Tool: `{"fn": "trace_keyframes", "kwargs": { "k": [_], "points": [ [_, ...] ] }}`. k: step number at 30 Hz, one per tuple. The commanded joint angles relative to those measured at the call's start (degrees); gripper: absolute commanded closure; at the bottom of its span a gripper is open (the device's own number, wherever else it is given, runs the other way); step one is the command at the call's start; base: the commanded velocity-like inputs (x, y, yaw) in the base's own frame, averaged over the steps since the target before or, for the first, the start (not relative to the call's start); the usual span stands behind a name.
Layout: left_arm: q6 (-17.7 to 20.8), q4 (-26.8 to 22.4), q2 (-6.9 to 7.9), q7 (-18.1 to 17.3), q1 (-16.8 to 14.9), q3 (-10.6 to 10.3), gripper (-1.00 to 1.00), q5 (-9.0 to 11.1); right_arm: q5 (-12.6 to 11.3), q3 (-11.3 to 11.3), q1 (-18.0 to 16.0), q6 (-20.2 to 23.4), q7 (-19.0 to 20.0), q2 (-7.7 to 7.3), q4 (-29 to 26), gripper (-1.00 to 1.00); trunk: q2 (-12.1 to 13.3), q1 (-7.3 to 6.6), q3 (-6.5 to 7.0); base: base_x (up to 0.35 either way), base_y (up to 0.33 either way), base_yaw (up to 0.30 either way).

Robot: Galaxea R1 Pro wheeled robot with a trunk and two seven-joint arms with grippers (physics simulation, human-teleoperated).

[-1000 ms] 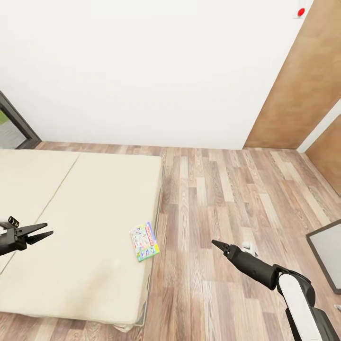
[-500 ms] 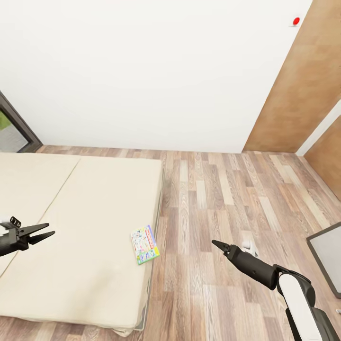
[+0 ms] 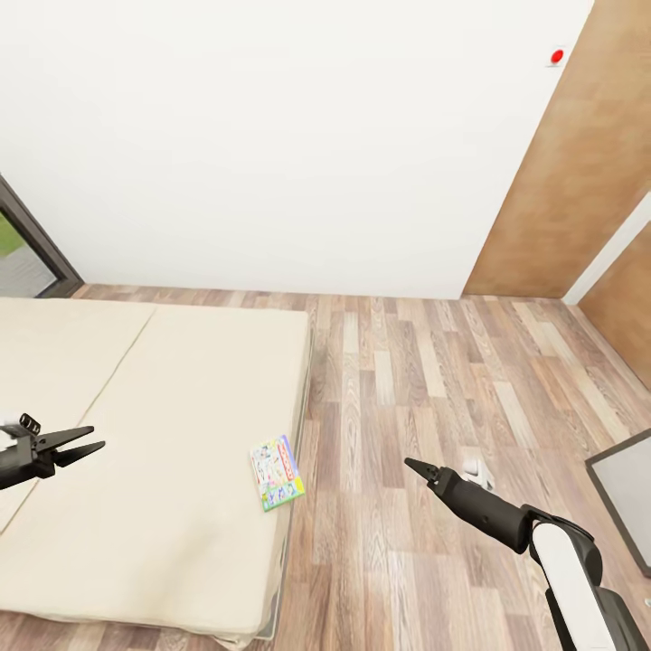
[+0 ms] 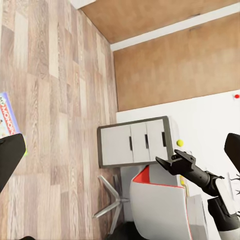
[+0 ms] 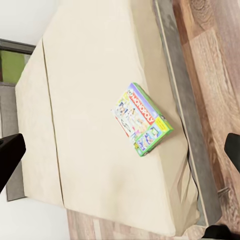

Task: Put all the toys in the child's room - the three board games (two on the bed and one on the table), the two jigsaw puzzles on the table, and the tennis ball on the table - inside the toy box on the table in the child's room.

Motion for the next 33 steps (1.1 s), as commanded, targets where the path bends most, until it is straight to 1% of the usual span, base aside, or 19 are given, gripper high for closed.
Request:
{"fn": "trace_keyframes", "kwargs": {
  "k": [1, 33],
  "points": [
    [0.6, 0.0, 0.02, -0.2, 0.0, 0.0, -1.0, 0.0, 0.6, -0.1, 0.0, 0.3, 0.6, 0.01, 0.0, -1.0, -0.1, 0.03, 0.01, 0.0, 0.0, 0.0],
    [0.6, 0.0, -0.4, -0.2, 0.0, 0.0, -1.0, 0.0, 0.5, -0.1, 0.0, 0.2, 0.4, 0.03, 0.3, -1.0, -0.1, 0.03, 3.01, 0.0, 0.0, 0.0]
  ]
}}
